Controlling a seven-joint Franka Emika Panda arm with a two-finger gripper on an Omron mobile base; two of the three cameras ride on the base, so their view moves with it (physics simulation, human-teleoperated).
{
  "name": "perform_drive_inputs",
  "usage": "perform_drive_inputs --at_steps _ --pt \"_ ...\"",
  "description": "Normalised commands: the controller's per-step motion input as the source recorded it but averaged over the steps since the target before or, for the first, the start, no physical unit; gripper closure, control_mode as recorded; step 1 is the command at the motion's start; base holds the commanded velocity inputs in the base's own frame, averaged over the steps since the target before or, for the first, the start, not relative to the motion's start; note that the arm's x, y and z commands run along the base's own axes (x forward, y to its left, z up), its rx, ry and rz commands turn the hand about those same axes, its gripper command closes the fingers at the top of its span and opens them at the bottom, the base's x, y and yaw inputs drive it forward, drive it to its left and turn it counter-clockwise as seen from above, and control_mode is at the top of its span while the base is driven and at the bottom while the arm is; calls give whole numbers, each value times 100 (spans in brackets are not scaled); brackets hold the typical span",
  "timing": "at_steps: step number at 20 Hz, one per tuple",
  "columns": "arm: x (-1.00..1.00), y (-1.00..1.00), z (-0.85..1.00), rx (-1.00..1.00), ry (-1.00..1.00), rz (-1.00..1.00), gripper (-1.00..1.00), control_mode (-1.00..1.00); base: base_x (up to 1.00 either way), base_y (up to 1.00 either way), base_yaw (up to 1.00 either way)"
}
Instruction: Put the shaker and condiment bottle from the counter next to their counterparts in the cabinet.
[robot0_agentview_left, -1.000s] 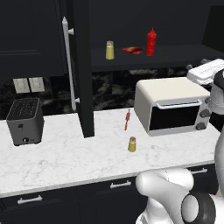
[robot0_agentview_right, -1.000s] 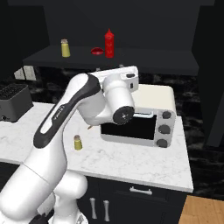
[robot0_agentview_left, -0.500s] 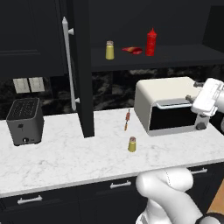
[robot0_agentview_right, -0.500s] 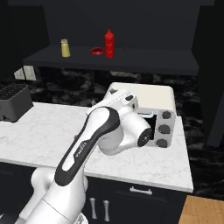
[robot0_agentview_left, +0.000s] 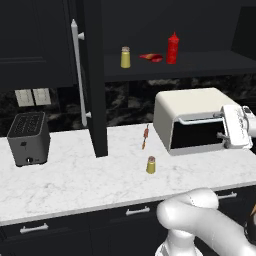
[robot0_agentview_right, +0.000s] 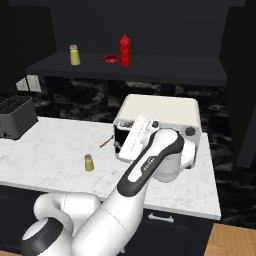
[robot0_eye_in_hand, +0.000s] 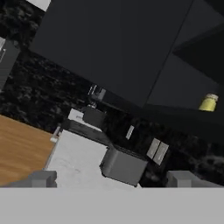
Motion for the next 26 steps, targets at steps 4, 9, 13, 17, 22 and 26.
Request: perform_drive_inputs --at_steps 4,9,13,17,22,26 --pt "3 47 -56 -2 0 16 -100 -100 0 0 0" --pt "-4 44 -37 -12 -1 -11 -100 -100 0 0 0" --pt "-41 24 -74 -13 -10 -16 -100 -100 0 0 0" --pt "-84 6 -62 -4 -8 -10 -100 -100 0 0 0" --pt "-8 44 -8 -3 28 -12 -100 -100 0 0 0" --pt "49 30 -2 -1 24 16 -100 -100 0 0 0"
